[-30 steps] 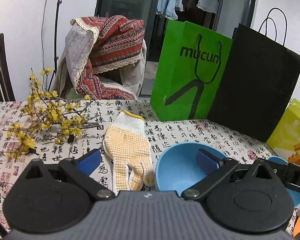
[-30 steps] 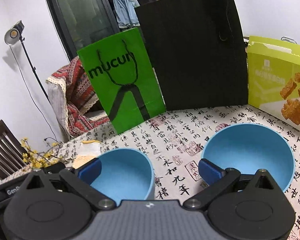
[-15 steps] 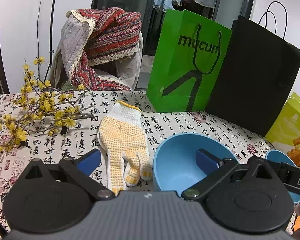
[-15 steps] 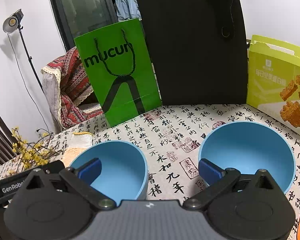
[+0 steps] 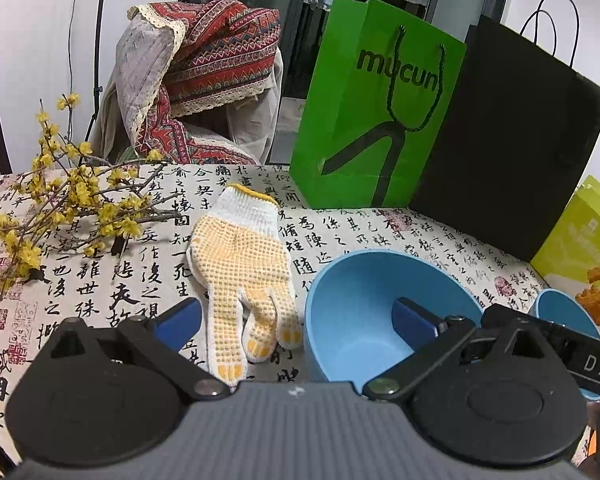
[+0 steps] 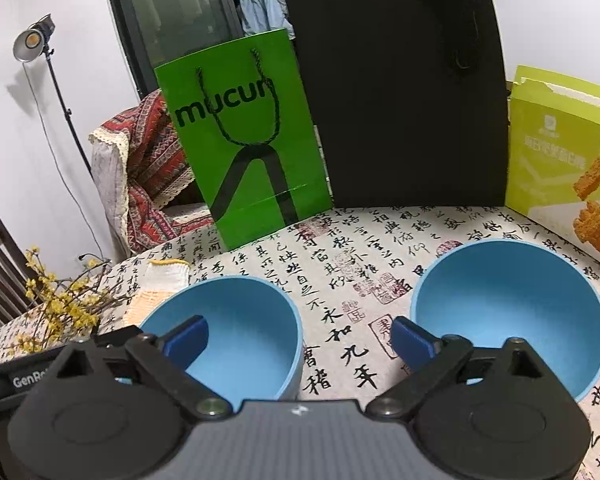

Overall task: Organize plates and bowls
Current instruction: 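Position both open grippers around the rim of that blue bowl, then close both grippers on the rim of the blue bowl, then lift the held blue bowl with both grippers away from the glove, then carry the held blue bowl past the cream plate stack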

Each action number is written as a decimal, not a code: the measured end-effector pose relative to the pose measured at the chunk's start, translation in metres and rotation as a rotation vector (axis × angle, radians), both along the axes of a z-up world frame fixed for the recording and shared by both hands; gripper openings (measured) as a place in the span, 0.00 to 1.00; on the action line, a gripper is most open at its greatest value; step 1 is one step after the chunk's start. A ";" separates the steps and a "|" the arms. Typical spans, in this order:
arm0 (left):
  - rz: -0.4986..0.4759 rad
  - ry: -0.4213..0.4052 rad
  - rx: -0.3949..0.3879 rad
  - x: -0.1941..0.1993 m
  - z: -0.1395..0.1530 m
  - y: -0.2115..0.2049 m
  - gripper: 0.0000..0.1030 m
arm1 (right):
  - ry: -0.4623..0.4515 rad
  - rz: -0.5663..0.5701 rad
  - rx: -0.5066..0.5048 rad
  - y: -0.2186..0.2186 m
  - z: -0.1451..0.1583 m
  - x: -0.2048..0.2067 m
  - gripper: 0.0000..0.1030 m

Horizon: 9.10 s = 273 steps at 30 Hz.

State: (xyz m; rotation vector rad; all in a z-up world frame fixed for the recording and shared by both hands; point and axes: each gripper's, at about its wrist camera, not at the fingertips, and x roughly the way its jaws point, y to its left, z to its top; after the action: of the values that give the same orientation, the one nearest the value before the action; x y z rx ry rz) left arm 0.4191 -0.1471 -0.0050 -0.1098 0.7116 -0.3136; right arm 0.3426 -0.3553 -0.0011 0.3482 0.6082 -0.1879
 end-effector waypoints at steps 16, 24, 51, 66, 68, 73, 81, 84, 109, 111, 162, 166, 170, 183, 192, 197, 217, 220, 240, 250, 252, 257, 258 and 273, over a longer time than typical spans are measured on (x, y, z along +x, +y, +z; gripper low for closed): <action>-0.031 0.030 0.045 0.006 -0.016 -0.009 0.74 | 0.021 0.037 0.000 0.004 -0.021 0.012 0.60; -0.055 0.033 0.049 0.006 -0.020 -0.014 0.49 | 0.036 0.026 0.004 0.004 -0.027 0.015 0.45; -0.096 0.081 -0.052 0.006 -0.030 -0.006 0.20 | 0.061 0.042 0.027 0.007 -0.036 0.018 0.16; -0.078 0.067 -0.051 0.006 -0.027 -0.004 0.38 | 0.061 0.042 0.025 0.007 -0.036 0.018 0.16; -0.076 0.064 -0.045 0.006 -0.026 -0.005 0.40 | 0.061 0.041 0.027 0.007 -0.036 0.018 0.16; -0.080 0.052 -0.043 0.005 -0.026 -0.007 0.39 | 0.061 0.042 0.025 0.008 -0.036 0.019 0.16; -0.085 0.054 -0.053 0.005 -0.027 -0.008 0.35 | 0.060 0.040 0.027 0.008 -0.036 0.019 0.16; -0.089 0.044 -0.050 0.004 -0.026 -0.009 0.32 | 0.060 0.040 0.026 0.007 -0.036 0.019 0.16; -0.052 -0.002 0.025 -0.002 -0.018 -0.012 0.17 | 0.053 0.028 0.028 0.009 -0.034 0.020 0.09; -0.047 -0.008 0.031 -0.003 -0.015 -0.012 0.17 | 0.048 0.032 0.032 0.010 -0.032 0.019 0.09; -0.053 -0.082 0.066 -0.124 0.060 0.006 0.17 | -0.019 0.019 0.049 0.034 0.035 -0.103 0.09; -0.050 -0.081 0.066 -0.135 0.062 0.010 0.17 | -0.024 0.019 0.048 0.037 0.038 -0.115 0.09; -0.050 -0.088 0.060 -0.146 0.066 0.015 0.17 | -0.031 0.021 0.047 0.040 0.043 -0.125 0.09; -0.036 -0.109 0.057 -0.185 0.074 0.030 0.17 | -0.052 0.027 0.047 0.055 0.052 -0.162 0.09; -0.033 -0.117 0.053 -0.209 0.078 0.041 0.17 | -0.064 0.028 0.047 0.062 0.055 -0.185 0.09; -0.026 -0.112 0.055 -0.220 0.078 0.047 0.17 | -0.070 0.032 0.049 0.068 0.055 -0.195 0.09; -0.021 -0.129 0.059 -0.258 0.082 0.070 0.17 | -0.087 0.042 0.038 0.093 0.058 -0.231 0.09; -0.017 -0.129 0.054 -0.263 0.083 0.075 0.17 | -0.091 0.045 0.035 0.097 0.060 -0.237 0.09; 0.013 -0.140 0.044 -0.296 0.083 0.108 0.17 | -0.104 0.075 0.046 0.126 0.056 -0.264 0.09; 0.019 -0.140 0.043 -0.305 0.080 0.120 0.17 | -0.107 0.084 0.063 0.136 0.052 -0.271 0.09; 0.020 -0.141 0.041 -0.307 0.079 0.124 0.17 | -0.107 0.086 0.065 0.138 0.051 -0.273 0.09; 0.025 -0.143 0.039 -0.311 0.078 0.131 0.17 | -0.110 0.092 0.064 0.144 0.050 -0.276 0.09; 0.027 -0.145 0.039 -0.312 0.077 0.132 0.17 | -0.111 0.093 0.064 0.145 0.050 -0.277 0.09; 0.047 -0.165 0.035 -0.321 0.075 0.150 0.17 | -0.130 0.114 0.072 0.165 0.044 -0.283 0.09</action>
State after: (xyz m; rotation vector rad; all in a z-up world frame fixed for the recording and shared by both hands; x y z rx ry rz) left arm 0.0978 0.0033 0.0701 -0.0660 0.5496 -0.2621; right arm 0.0598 -0.1901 0.0433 0.3914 0.5059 -0.0339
